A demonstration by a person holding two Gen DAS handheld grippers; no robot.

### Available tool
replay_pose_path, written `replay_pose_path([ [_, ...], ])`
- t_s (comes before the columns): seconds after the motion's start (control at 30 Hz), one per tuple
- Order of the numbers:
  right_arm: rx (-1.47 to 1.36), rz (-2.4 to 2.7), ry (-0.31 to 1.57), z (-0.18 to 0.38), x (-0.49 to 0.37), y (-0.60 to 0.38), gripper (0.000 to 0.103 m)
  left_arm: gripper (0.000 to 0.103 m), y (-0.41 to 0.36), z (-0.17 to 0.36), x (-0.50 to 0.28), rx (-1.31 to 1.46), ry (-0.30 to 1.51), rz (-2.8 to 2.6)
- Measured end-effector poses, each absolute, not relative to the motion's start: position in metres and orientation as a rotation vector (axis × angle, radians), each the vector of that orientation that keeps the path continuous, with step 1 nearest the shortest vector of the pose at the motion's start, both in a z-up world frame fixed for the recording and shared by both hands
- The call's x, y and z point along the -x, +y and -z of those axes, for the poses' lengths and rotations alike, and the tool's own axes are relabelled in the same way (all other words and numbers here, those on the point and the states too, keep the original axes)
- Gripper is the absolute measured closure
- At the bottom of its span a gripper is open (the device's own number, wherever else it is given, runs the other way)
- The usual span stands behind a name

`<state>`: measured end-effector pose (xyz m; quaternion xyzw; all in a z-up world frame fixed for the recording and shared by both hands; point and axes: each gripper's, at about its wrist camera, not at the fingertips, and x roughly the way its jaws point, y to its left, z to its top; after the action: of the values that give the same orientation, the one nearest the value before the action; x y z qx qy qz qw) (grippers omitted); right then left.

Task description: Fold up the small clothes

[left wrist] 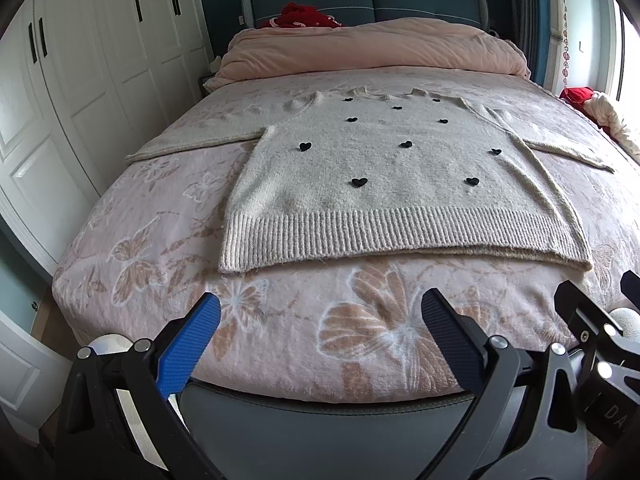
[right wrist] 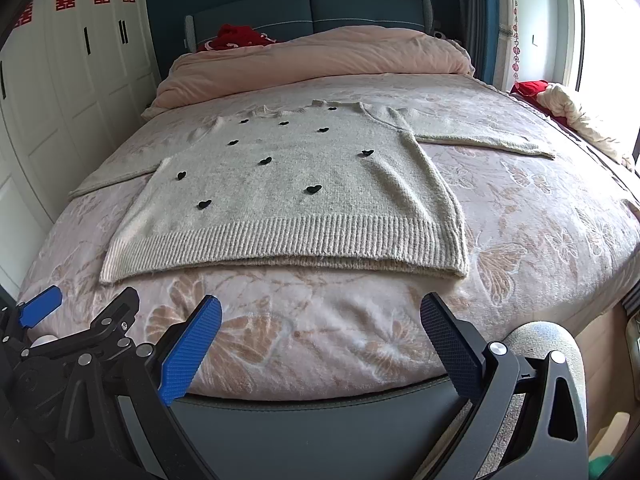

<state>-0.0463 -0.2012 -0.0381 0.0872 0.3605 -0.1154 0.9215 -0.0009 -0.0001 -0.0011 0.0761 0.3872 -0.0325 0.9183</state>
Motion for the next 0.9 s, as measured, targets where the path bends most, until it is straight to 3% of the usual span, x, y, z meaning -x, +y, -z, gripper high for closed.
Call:
replay_pose_path([
  [0.9,-0.185,0.234,0.748,0.0416,0.0461,-0.2010,0.005,0.005,0.0005,0.0015,0.0009,-0.156,0.798,0.067],
])
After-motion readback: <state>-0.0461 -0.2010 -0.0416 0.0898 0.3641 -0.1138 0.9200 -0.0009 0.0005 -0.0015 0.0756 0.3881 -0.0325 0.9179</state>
